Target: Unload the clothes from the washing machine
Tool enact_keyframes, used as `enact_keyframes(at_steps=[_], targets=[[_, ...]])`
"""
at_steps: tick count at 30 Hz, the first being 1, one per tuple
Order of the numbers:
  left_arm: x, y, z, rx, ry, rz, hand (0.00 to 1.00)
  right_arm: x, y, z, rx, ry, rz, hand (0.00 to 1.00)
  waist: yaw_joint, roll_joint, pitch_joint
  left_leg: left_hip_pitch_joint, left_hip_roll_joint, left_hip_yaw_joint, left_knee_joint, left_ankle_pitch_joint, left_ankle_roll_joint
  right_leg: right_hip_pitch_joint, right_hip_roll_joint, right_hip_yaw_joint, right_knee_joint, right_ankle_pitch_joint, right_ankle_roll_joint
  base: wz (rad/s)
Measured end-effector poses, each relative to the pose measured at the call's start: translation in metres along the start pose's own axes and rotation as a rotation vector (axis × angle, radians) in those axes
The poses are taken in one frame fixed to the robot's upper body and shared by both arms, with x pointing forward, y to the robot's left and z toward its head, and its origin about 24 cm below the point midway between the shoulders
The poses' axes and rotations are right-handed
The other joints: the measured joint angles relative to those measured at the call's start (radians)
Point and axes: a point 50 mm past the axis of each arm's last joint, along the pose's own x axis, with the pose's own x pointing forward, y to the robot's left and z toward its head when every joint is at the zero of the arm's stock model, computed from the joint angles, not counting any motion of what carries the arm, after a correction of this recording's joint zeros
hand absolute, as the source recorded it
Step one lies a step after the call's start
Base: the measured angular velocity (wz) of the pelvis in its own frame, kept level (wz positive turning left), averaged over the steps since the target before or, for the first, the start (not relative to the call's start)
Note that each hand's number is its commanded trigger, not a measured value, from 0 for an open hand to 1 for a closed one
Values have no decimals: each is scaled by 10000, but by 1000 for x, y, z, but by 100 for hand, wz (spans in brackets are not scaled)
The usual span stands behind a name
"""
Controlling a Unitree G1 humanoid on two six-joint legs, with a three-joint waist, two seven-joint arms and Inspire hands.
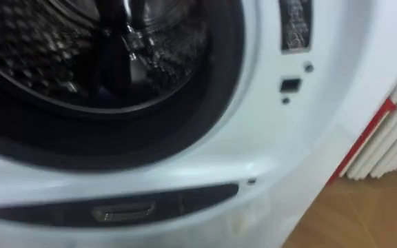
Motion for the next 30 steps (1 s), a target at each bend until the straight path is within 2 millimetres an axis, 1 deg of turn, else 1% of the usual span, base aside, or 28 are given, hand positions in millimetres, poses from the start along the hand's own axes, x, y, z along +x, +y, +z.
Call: enact_keyframes(at_steps=[2, 3, 5, 7, 8, 10, 14, 17, 19, 23, 28, 30], targets=[[0, 1, 0, 8, 34, 15, 0, 0, 1, 0, -269, 91, 22, 0, 61, -25, 9, 68, -6, -59, -7, 0, 0, 126, -3, -31, -69, 0, 1, 6], [0, 1, 0, 115, 32, 39, 0, 1, 3, 3, -479, 50, 80, 0, 113, -38, 12, 99, -12, -88, -24, -1, 0, 202, -5, -64, -146, 5, 4, 9], [1, 4, 0, 259, 115, 134, 0, 1, 3, 2, -576, 127, 83, 0, 127, -38, 15, 145, -11, -179, -70, -3, -4, 257, -3, -172, -153, 6, 4, 15], [1, 6, -1, 477, 182, 229, 0, 1, 3, 1, -591, 209, 99, 0, 244, -47, 12, 148, -6, -196, -76, -16, -27, 260, 5, -188, -152, 6, 4, 5], [1, 7, -2, 633, 249, 279, 0, 1, 3, 0, -571, 282, 97, 0, 360, -42, 10, 151, -6, -196, -75, -18, -30, 261, 6, -207, -151, 6, 4, 0], [0, 7, -3, 867, 321, 292, 0, 1, 3, -1, -551, 295, 63, 0, 412, -42, 10, 137, -8, -206, -77, -25, -37, 266, 1, -240, -150, 8, 7, 6], [-1, 8, -6, 883, 446, 404, 0, 1, 6, -2, -582, 310, 78, 0, 404, -30, 8, 165, -4, -284, -114, -52, -73, 317, 25, -335, -144, 16, 5, 6], [-2, 8, -11, 983, 646, 446, 0, 1, 5, -3, -572, 317, 46, 0, 405, 18, 2, 262, -3, -289, -115, -56, -78, 413, 43, -323, -146, 39, -10, 1], [-2, 8, -12, 1091, 716, 439, 0, 1, 5, -4, -608, 319, 4, 0, 404, 54, -23, 319, 40, -284, -136, -64, -87, 459, 53, -313, -144, 41, -14, 0], [-4, 8, -20, 1549, 1007, 443, 0, 0, 3, -6, -547, 270, -61, 0, 346, 121, -42, 349, 71, -259, -116, -73, -105, 485, 95, -270, -143, 58, -40, -1], [-6, 8, -27, 2220, 1346, 422, 0, -1, 1, -6, -341, 197, -137, 0, 342, 236, -23, 340, 105, -249, -55, -100, -141, 507, 124, -265, -148, 63, -52, -1], [-6, 8, -28, 2386, 1372, 407, 0, -1, 1, -3, -429, 93, -124, 0, 342, 282, -11, 255, 163, -269, 152, -211, -167, 507, 171, -259, -129, 64, -72, 0]])
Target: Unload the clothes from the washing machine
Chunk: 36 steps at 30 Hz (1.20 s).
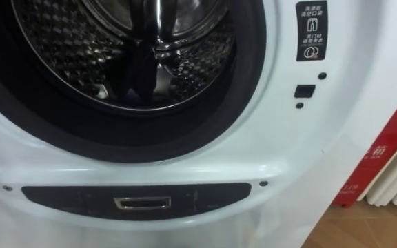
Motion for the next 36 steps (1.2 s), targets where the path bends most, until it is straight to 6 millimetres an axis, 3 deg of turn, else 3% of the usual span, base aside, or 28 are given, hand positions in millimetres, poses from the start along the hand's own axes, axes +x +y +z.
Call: enact_keyframes(at_steps=[4, 7, 8, 9, 10, 11, 12, 14, 16, 17, 18, 20, 22, 23, 24, 25, 27, 28, 29, 30, 31, 33, 36], targets=[[1, 0, 1, 66, 97, -105, 0, 0, 2, 4, -242, -145, 99, 0, -12, 14, 7, -532, 149, -131, 1013, -322, -147, -116, 94, -227, 225, -90, -145, 10], [2, 1, 12, 17, -189, -155, 0, 2, 5, 14, -1191, -328, 231, 0, -3, -123, -3, -1534, 173, -259, 2757, -359, -228, -467, 159, -268, 417, -172, -312, 4], [3, 3, 22, -75, -521, -113, 0, 2, 5, 16, -1433, -373, 220, 0, 38, -133, -5, -2009, 274, -369, 3375, -340, -261, -685, 241, -296, 482, -147, -428, -10], [3, 5, 31, -170, -837, -69, 0, 2, 7, 22, -1750, -517, 242, 0, 36, -205, -46, -2291, 320, -557, 3685, -301, -439, -926, 181, -395, 523, -106, -577, -15], [3, 6, 36, -170, -951, -69, 0, 3, 7, 26, -1949, -617, 232, 0, 9, -199, -25, -2415, 397, -542, 4062, -336, -513, -998, 189, -439, 550, -101, -650, -29], [4, 6, 38, -153, -1011, -164, 0, 3, 6, 30, -2248, -718, 160, 0, -43, -141, 60, -2527, 736, -430, 5494, -306, -591, -1040, 336, -485, 714, -112, -786, -21], [4, 5, 39, -73, -1009, -233, 0, 2, 4, 33, -2316, -849, 94, 0, -299, 70, 15, -2223, 1019, -425, 6434, -204, -780, -964, 541, -648, 761, -123, -883, -5], [5, 9, 49, 14, -1288, -183, 0, 2, 3, 34, -2070, -1016, 25, 0, -742, 257, 54, -1488, 1324, -512, 6479, -127, -953, -1114, 697, -933, 1095, -174, -967, 39], [5, 9, 74, -86, -2051, -162, 0, 2, 4, 38, -1875, -1267, -26, 0, -856, 323, 77, -726, 1480, -527, 5572, -169, -1103, -1563, 727, -1091, 1518, -160, -1002, 29], [4, 8, 95, -103, -2671, -207, 0, 1, 3, 40, -1749, -1360, -87, 0, -918, 358, 91, -244, 1528, -684, 4664, -389, -1420, -1941, 699, -1239, 1766, -152, -1001, 27], [2, 5, 112, 77, -3157, -289, 0, 2, 5, 44, -1603, -1484, -65, 0, -937, 429, 90, 134, 1555, -992, 3722, -825, -1547, -2221, 694, -1412, 1810, -48, -965, 26], [-2, 3, 133, 340, -3854, -368, 0, 2, 8, 48, -1431, -1590, -29, 0, -801, 426, 111, 442, 1577, -1098, 2362, -1357, -1483, -2747, 682, -1486, 1924, 234, -927, 6], [-4, -1, 145, 692, -4185, -500, 0, 2, 10, 52, -1369, -1634, -13, 0, -830, 484, 104, 398, 1556, -1039, 1530, -1661, -1218, -3151, 660, -1548, 1865, 722, -825, 0], [-5, -4, 146, 869, -4236, -614, 0, 2, 9, 51, -1228, -1676, -31, 0, -824, 472, 95, 298, 1438, -1043, 1253, -1751, -1049, -3301, 587, -1516, 1711, 1104, -740, -12], [-4, -6, 143, 930, -4156, -681, 0, 2, 9, 49, -1099, -1661, -31, 0, -795, 376, 37, 118, 1183, -1011, 1243, -1697, -859, -3404, 443, -1345, 1465, 1527, -636, -15], [-3, -7, 138, 980, -3992, -720, 0, 2, 9, 47, -1090, -1606, -37, 0, -766, 318, 1, 27, 1022, -998, 1246, -1596, -676, -3402, 342, -1268, 1284, 1741, -565, -21], [2, -10, 110, 1021, -3133, -950, 0, 1, 7, 44, -1081, -1589, -69, 0, -752, 174, -84, -182, 457, -733, 1280, -1290, -120, -3380, 16, -842, 666, 2647, -358, -29], [3, -11, 103, 958, -2892, -995, 0, 1, 7, 45, -1063, -1596, -62, 0, -762, 127, -91, -193, 305, -620, 1262, -1211, 21, -3381, -61, -701, 570, 2843, -279, -26], [5, -12, 89, 695, -2440, -1089, 0, 1, 7, 45, -1000, -1622, -60, 0, -774, 98, -105, -285, 98, -356, 1284, -1076, 240, -3363, -206, -431, 346, 3237, -29, -10], [5, -12, 76, 389, -2043, -1167, 0, 1, 6, 44, -889, -1589, -75, 0, -811, 93, -79, -332, 19, 107, 1352, -994, 352, -3336, -425, -312, 529, 3284, 197, 3], [6, -12, 71, 216, -1876, -1190, 0, 1, 5, 42, -698, -1552, -88, 0, -866, 92, -48, -332, 20, 344, 1363, -941, 363, -3332, -547, -350, 988, 2928, 304, 36], [6, -11, 68, 60, -1820, -1166, 0, 0, 1, 36, -174, -1437, -207, 0, -891, 51, -7, -331, 32, 603, 1207, -589, 373, -3005, -934, -378, 3199, 1189, 423, 56], [6, -8, 67, 44, -1892, -1055, 0, 0, 3, 33, -454, -1327, -146, 0, -780, -41, -4, -335, -32, 628, 727, -102, 381, -1778, -1201, -289, 4134, -13, 646, 28]])
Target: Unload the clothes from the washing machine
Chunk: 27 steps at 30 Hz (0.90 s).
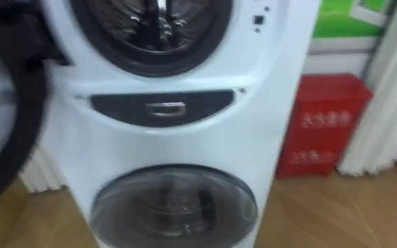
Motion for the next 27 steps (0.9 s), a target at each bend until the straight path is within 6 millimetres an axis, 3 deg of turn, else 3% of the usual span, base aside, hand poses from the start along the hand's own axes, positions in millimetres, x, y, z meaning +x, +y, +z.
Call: enact_keyframes(at_steps=[1, 3, 4, 5, 6, 7, 11, 12, 15, 20, 27], targets=[[0, 1, 0, -11, 12, 33, 0, 0, 2, -1, -125, 47, 65, 0, 19, -51, 1, -2, -29, 13, -131, 106, -43, 322, 12, 65, -200, -146, 4, 7], [0, 5, -1, -293, 25, 148, 0, 0, 7, -4, -466, 201, 303, 0, 166, -384, -34, -139, -113, 161, -360, 422, -248, 1342, 198, 309, -2188, -365, 40, -28], [0, 5, -1, -355, 2, 166, 0, 0, 7, -5, -634, 234, 335, 0, 277, -427, -35, -155, -123, 256, -393, 456, -297, 1420, 238, 345, -2621, -366, 38, -57], [0, 6, -1, -522, -32, 208, 0, 0, 8, -6, -943, 287, 379, 0, 392, -451, -79, -255, -83, 435, -392, 506, -384, 1529, 319, 345, -3149, -335, -163, -49], [0, 5, 0, -680, -128, 199, 0, 0, 8, -8, -1153, 358, 408, 0, 409, -483, -53, -286, -45, 499, -393, 568, -479, 1522, 432, 383, -3359, -227, -294, -36], [0, 5, 1, -728, -178, 185, 0, 0, 9, -9, -1213, 405, 414, 0, 419, -525, -13, -287, -1, 521, -395, 597, -522, 1513, 490, 408, -3486, -200, -344, -14], [0, -2, 4, -802, -390, -5, 0, -1, 8, -10, -1228, 426, 439, 0, 445, -453, -62, -289, 176, 505, -396, 683, -681, 1532, 713, 425, -3810, -89, -539, -3], [0, -3, 4, -815, -368, -67, 0, -1, 8, -11, -1258, 445, 460, 0, 484, -500, -35, -298, 204, 498, -381, 678, -706, 1530, 735, 395, -3812, -101, -560, 0], [0, -3, 4, -835, -417, -215, 0, 0, 8, -8, -1582, 395, 524, 0, 555, -452, -54, -438, 276, 499, -226, 614, -796, 1467, 784, 373, -3834, -150, -628, 0], [-1, -1, 0, -1754, -254, -239, 0, 2, 10, 1, -1582, 187, 525, 0, 665, -460, -28, -366, 301, 492, -294, 603, -816, 1464, 842, 580, -3839, -159, -643, -9], [-3, 4, -18, -3484, 280, 150, 0, 0, 3, -5, -1182, 220, 67, 0, 719, -465, 11, -305, 194, 37, -495, 592, -834, 1707, 816, 327, -4159, -160, -639, 9]])
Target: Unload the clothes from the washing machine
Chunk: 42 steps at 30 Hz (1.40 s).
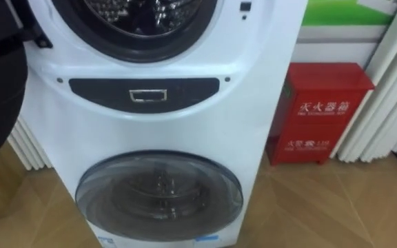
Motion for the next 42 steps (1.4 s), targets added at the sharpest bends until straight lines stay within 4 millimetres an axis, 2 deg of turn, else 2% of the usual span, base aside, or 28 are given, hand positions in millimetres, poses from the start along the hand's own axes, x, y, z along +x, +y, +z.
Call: enact_keyframes(at_steps=[4, 8, 10, 12, 15, 18, 24, 26, 27, 33, 38, 42], targets=[[-1, 8, -3, -965, 83, 375, 0, -1, -4, -4, 210, 59, -281, 0, 98, 0, 0, 32, -28, -42, -36, 0, 0, -1, -34, 4, 4, -3, 7, 0], [-2, 30, 2, -3034, -274, 1312, 0, -4, -14, -8, 914, -123, -689, 0, 108, 79, 11, 35, -47, -38, -41, -11, 1, -8, -56, 40, 9, 4, 19, 0], [-3, 42, 12, -3828, -815, 1713, 0, -5, -22, -9, 1147, -173, -967, 0, 160, 215, 7, 34, -41, -22, -57, -62, 6, -8, -42, 29, 12, 3, 22, 0], [-6, 64, 28, -4451, -1625, 2321, 0, -7, -34, -11, 1117, -140, -1294, 0, 178, 317, -55, 73, -48, -25, -84, -62, 10, 8, -41, 70, 33, 9, 33, 0], [-12, 90, 53, -4701, -2802, 3104, 0, -10, -47, -12, 935, -128, -1648, 0, 199, 467, -62, 201, -56, -48, -90, -60, 13, 118, -43, 133, 37, 18, 45, -5], [-19, 107, 76, -5287, -3874, 3467, 0, -13, -53, -13, 861, -241, -1885, 0, 258, 649, -88, 197, -60, -76, -97, -60, 13, 132, -42, 99, 10, 18, 47, 0], [-46, 142, 120, -5841, -6190, 4329, 0, -16, -63, -9, 625, -716, -2089, 0, 429, 806, -96, 178, -59, -83, -114, -60, 12, 97, -36, 63, 0, 14, 54, 0], [-55, 150, 133, -5725, -6794, 4589, 0, -17, -64, -11, 575, -710, -2085, 0, 525, 854, -101, 184, -58, -88, -112, -59, 12, 99, -41, 57, 1, 14, 54, -2], [-60, 153, 139, -5653, -7096, 4702, 0, -18, -64, -13, 569, -662, -2076, 0, 661, 904, -130, 200, -59, -88, -111, -59, 12, 100, -49, 48, 5, 14, 54, -6], [-86, 170, 163, -5472, -8541, 5092, 0, -24, -71, -31, 841, -207, -2247, 0, 809, 977, -163, 333, -59, -129, -114, -60, 12, 238, -53, 35, 7, 14, 55, 0], [-90, 172, 167, -5341, -8595, 5207, 0, -26, -74, -34, 957, -186, -2309, 0, 774, 1051, -113, 291, -69, -306, -119, -63, 11, 269, -44, -31, 11, 12, 57, 7], [-94, 178, 171, -4822, -8650, 5573, 0, -27, -74, -38, 963, -63, -2265, 0, 759, 1066, -101, 297, -82, -432, -130, -65, 10, 337, -31, -57, -12, 9, 61, 7]])
